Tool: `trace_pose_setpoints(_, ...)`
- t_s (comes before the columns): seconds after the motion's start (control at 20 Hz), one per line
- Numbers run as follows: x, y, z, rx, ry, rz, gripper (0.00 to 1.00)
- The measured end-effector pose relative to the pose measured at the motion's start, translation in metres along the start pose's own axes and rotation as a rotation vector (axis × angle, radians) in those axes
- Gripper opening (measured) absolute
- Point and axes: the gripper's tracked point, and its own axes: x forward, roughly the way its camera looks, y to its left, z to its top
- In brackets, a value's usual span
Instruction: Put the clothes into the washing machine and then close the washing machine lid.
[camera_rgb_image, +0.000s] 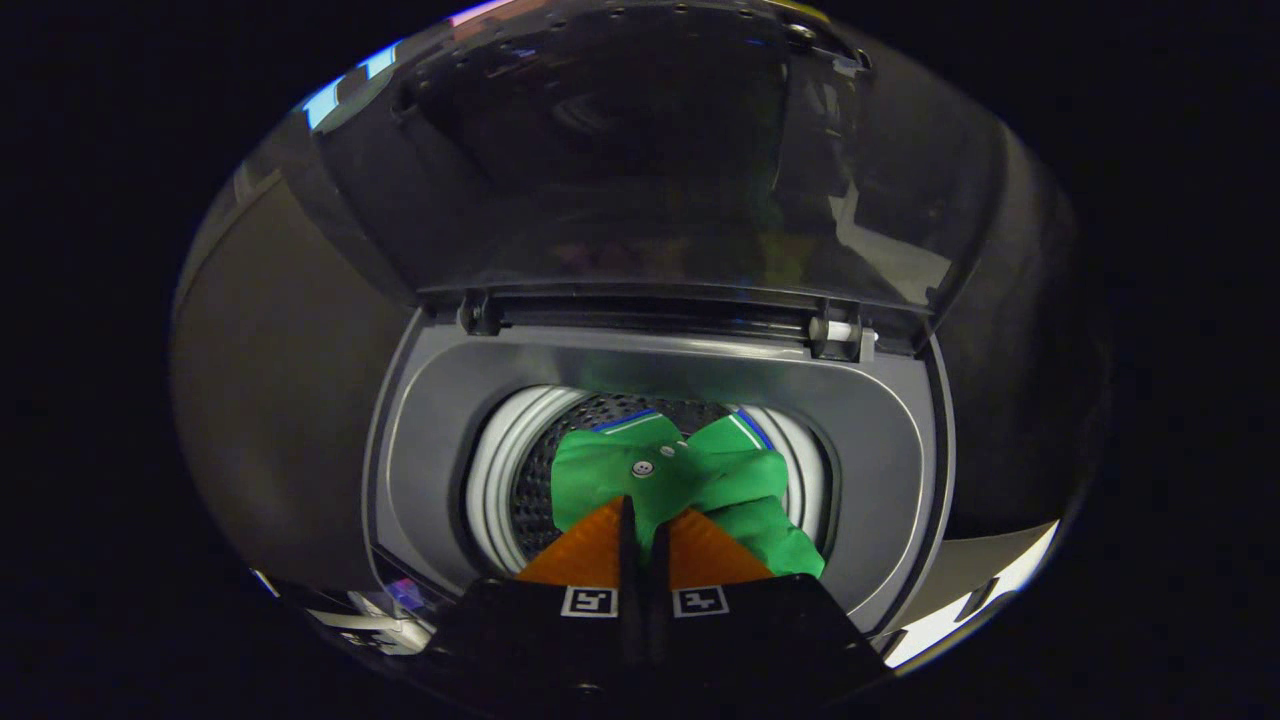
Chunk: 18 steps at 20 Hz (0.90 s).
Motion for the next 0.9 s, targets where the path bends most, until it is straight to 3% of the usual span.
trace_pose_setpoints(0.3,0.014,0.003,-0.002,0.072,-0.005,-0.002,0.06)
trace_pose_setpoints(0.45,0.015,-0.003,0.003,0.084,-0.017,-0.021,0.18)
trace_pose_setpoints(0.55,0.012,-0.001,0.005,0.082,-0.021,-0.017,0.19)
trace_pose_setpoints(0.8,0.022,0.0,-0.002,0.059,-0.024,-0.023,0.87)
trace_pose_setpoints(0.85,0.001,-0.003,0.01,0.042,-0.048,-0.033,1.0)
trace_pose_setpoints(0.9,-0.01,-0.001,0.022,0.034,-0.087,-0.027,1.0)
